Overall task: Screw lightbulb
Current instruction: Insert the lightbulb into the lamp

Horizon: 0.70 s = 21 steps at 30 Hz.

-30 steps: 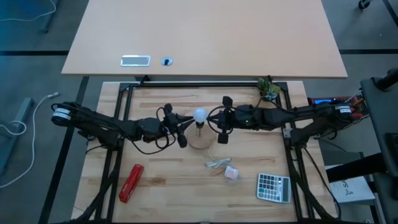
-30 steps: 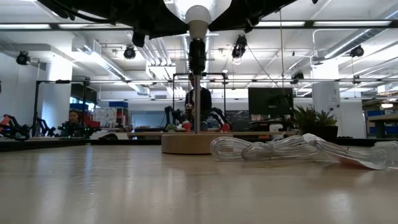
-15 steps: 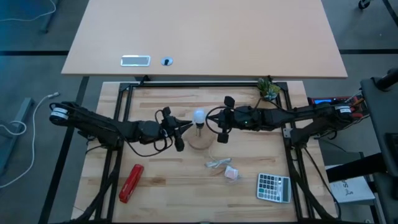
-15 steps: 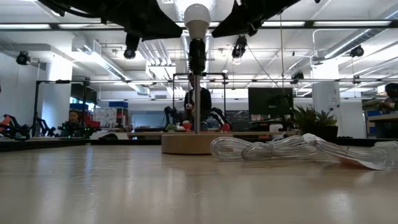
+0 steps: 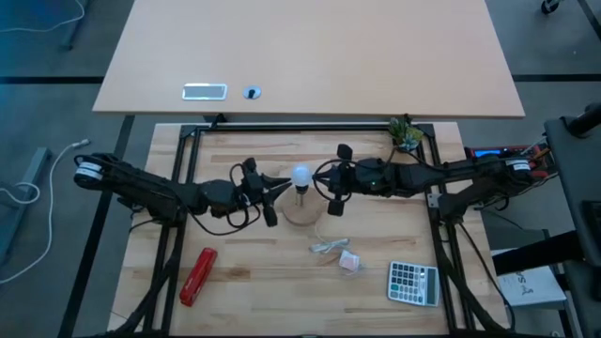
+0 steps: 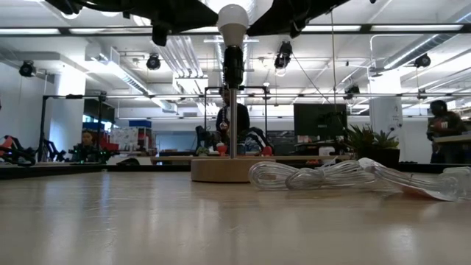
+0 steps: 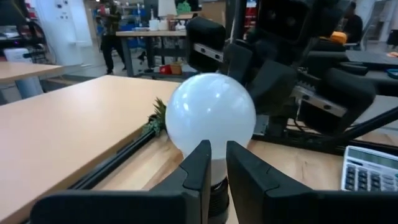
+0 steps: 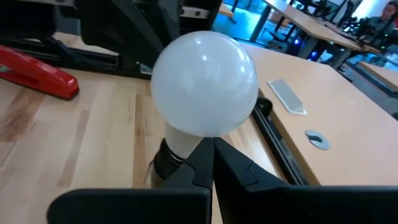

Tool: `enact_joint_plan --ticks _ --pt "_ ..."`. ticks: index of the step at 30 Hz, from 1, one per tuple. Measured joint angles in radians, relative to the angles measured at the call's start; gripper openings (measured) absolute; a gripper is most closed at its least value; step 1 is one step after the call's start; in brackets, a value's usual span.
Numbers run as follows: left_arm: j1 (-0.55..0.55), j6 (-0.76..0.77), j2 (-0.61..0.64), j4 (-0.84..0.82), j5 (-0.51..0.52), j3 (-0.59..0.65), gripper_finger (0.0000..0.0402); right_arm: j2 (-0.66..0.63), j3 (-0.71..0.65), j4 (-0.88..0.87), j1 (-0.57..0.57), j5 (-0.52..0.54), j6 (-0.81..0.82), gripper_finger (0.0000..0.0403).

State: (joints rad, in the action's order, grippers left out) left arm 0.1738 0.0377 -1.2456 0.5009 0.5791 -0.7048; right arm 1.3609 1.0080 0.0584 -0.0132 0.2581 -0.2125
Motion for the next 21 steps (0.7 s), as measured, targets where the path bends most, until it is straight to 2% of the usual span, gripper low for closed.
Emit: enact_joint_plan --ticks 3,16,21 --pt "-0.002 -0.006 -0.002 0.0 0.038 0.0 0.0041 0.0 0.0 0.004 0.0 -0.004 0.002 0.0" --pt "-0.021 -0.006 -0.011 -0.004 0.04 0.0 0.0041 0.0 0.0 0.004 -0.004 -0.056 0.01 0.0" --pt "-0.019 0.005 -0.008 -0.022 0.04 0.001 0.0041 0.0 0.0 -0.026 -0.007 -0.033 0.025 0.0"
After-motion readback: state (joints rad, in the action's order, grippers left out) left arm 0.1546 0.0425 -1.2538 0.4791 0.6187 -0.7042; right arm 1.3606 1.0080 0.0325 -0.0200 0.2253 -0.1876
